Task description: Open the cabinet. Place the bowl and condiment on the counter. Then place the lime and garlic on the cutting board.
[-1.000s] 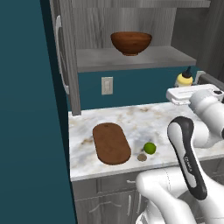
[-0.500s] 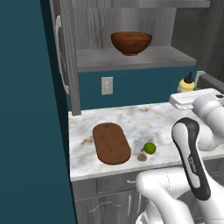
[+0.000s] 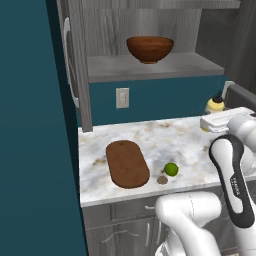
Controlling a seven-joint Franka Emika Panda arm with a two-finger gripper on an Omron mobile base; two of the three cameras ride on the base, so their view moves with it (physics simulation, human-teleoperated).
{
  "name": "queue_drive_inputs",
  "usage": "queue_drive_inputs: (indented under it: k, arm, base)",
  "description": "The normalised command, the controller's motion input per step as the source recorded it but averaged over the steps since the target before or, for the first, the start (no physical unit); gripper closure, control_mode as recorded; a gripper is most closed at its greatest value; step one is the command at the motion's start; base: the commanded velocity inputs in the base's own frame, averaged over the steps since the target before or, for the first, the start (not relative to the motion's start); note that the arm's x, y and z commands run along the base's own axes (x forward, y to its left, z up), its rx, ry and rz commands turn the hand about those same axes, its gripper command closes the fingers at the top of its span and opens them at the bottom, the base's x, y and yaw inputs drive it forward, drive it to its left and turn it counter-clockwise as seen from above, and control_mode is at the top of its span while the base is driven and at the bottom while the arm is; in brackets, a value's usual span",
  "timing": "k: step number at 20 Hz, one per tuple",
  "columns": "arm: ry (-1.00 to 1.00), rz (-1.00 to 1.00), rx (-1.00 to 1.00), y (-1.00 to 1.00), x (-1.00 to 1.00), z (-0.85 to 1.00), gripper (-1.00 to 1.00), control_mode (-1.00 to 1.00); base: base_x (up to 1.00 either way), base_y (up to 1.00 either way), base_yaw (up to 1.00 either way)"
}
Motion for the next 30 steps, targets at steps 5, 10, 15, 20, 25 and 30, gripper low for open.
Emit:
queue_drive_inputs:
  k: [5, 10, 15, 20, 25, 30]
  arm:
    - [0.00, 0.07, 0.00, -0.13, 0.00, -0.51, 1.00, -1.00]
    - [0.00, 0.07, 0.00, -0.12, 0.00, -0.55, 1.00, -1.00]
    - [0.00, 0.07, 0.00, -0.10, 0.01, -0.51, 1.00, -1.00]
    - [0.00, 0.06, -0.01, -0.09, 0.02, -0.35, 1.00, -1.00]
    - [0.00, 0.05, -0.01, -0.05, 0.14, -0.23, 1.00, -1.00]
    - [0.00, 0.06, -0.01, -0.07, 0.20, -0.12, 1.00, -1.00]
  base:
    - [0.00, 0.00, 0.00]
    - [0.00, 0.00, 0.00]
    - [0.00, 0.00, 0.00]
    - [0.00, 0.00, 0.00]
    - [0.00, 0.00, 0.00]
    - [0.00, 0.00, 0.00]
